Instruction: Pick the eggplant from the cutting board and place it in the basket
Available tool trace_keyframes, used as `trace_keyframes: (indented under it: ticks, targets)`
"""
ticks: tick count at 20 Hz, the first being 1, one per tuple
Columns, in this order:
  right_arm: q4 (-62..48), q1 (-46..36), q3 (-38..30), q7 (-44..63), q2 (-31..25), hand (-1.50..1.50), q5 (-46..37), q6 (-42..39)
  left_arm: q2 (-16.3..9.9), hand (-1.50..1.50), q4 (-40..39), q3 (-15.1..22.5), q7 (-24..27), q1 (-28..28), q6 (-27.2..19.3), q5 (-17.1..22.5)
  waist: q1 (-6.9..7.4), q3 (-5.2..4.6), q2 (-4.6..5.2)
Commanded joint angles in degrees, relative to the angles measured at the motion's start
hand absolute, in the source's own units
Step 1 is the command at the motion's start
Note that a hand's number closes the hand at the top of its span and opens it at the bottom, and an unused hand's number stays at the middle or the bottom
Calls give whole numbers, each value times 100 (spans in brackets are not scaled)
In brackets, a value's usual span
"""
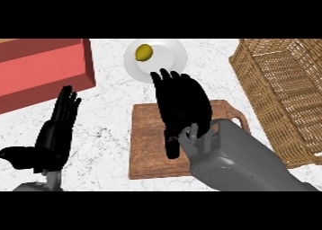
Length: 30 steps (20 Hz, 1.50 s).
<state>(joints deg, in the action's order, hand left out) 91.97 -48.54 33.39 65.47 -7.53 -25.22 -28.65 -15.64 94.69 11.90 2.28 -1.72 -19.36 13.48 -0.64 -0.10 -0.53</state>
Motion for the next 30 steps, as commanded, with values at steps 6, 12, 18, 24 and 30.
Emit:
trace_keyframes:
  ticks: [6,12,18,24,30]
  targets:
    - [257,696,205,953,255,-150,-451,-290,200,0,-201,-19,393,205,169,-62,26,5,31]
    - [206,1235,270,389,328,-150,-1010,-272,221,0,40,37,6,108,86,-277,59,9,40]
    - [-376,1134,68,-82,548,-150,-1689,-83,104,0,415,-160,-300,153,179,-221,100,10,45]
    - [-61,1619,-44,-325,649,-150,-2176,-200,205,0,-347,-483,308,75,676,-69,67,7,47]
    - [-963,1381,100,-463,746,-150,-2215,405,432,0,196,-201,-198,36,356,-501,117,9,54]
